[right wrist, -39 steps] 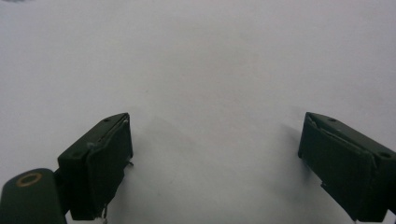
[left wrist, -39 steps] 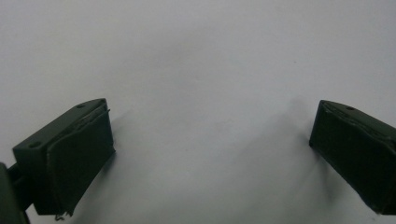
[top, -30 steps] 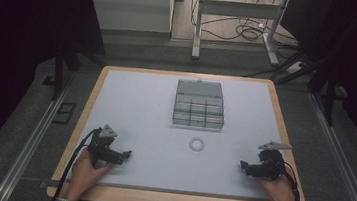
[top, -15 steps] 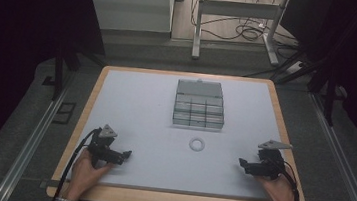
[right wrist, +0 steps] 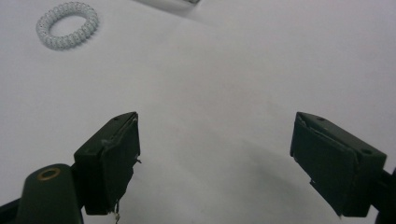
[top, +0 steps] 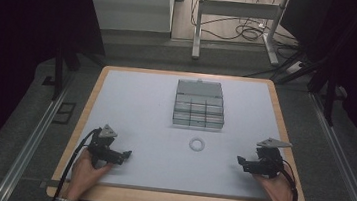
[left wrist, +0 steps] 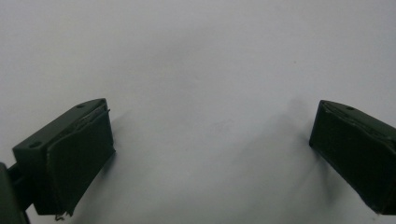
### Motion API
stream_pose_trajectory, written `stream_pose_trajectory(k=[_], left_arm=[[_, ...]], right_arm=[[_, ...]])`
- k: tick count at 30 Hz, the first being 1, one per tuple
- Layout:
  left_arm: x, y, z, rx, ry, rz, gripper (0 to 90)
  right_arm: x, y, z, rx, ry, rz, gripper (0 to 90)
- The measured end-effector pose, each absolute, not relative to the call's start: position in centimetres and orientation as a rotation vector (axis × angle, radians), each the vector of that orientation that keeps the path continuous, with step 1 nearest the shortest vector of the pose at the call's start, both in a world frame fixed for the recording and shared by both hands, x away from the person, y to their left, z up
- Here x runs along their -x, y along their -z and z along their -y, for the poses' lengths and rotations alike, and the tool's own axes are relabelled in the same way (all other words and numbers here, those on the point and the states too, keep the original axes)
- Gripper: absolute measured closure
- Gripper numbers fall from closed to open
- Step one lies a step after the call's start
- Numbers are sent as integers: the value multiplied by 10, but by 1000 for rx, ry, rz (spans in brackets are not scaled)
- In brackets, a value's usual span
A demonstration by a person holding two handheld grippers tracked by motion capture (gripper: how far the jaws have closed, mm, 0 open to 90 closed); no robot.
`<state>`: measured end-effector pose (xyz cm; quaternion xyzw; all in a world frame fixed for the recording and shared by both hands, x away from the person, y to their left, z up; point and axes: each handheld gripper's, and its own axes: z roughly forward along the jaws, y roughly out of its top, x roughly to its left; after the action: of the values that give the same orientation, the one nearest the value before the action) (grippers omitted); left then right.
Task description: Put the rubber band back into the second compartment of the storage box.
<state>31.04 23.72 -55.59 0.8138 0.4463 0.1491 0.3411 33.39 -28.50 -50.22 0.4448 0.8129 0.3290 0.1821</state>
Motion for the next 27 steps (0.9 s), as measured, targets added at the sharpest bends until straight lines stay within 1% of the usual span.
stream_pose_trajectory(k=[27], left_arm=[[-310,556,-237,-2118,-388,-1160,0]], right_arm=[[-350,492,259,-1197,-938,-2389,216]])
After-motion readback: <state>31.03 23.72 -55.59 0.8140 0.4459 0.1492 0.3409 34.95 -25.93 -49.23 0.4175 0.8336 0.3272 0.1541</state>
